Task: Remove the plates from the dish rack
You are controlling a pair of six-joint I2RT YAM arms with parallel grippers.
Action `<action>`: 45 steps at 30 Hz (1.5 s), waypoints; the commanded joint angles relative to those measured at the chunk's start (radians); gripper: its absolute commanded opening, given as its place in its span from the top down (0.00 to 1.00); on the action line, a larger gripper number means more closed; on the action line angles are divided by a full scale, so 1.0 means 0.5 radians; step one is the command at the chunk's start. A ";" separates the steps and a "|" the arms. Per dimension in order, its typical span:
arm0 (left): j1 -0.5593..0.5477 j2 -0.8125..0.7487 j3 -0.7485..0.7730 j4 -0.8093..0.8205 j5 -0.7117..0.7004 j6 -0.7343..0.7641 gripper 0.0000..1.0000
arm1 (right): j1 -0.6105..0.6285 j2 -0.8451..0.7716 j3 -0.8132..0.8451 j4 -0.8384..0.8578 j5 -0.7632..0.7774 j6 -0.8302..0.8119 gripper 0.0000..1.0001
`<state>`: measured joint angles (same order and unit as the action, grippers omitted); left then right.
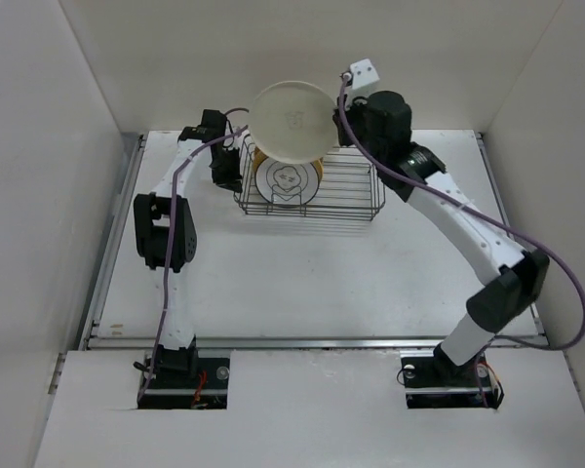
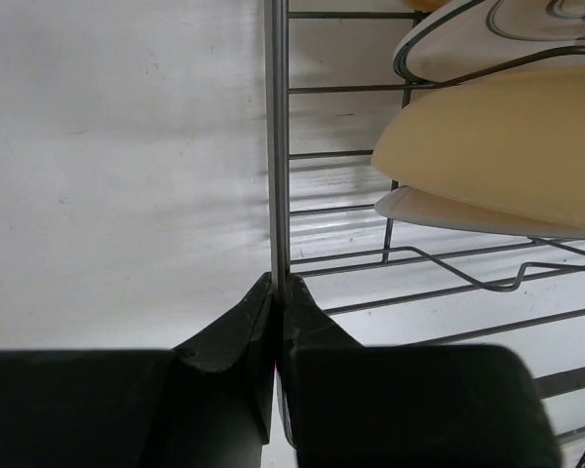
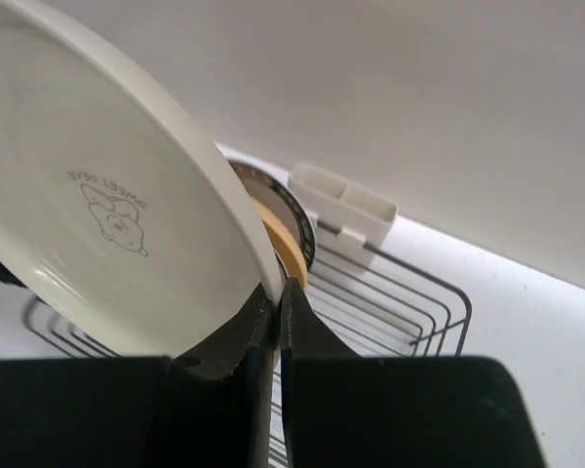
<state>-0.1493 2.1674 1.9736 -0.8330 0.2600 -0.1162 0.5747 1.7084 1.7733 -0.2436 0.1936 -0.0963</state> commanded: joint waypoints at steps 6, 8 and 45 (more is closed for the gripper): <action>-0.030 -0.174 -0.127 -0.092 0.069 -0.154 1.00 | -0.066 -0.294 -0.276 -0.183 -0.850 0.285 1.00; -0.030 -0.211 -0.146 -0.067 0.069 -0.154 1.00 | -0.085 -0.257 -0.365 -0.331 -1.064 0.251 1.00; -0.637 -0.264 0.096 0.552 -0.504 1.134 0.46 | 0.075 -0.628 -1.172 -0.255 -0.584 0.619 0.21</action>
<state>-0.4576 2.0354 1.9625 -0.6178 0.0525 0.4244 0.6220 1.4235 1.1961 -0.3988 -0.1665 0.1989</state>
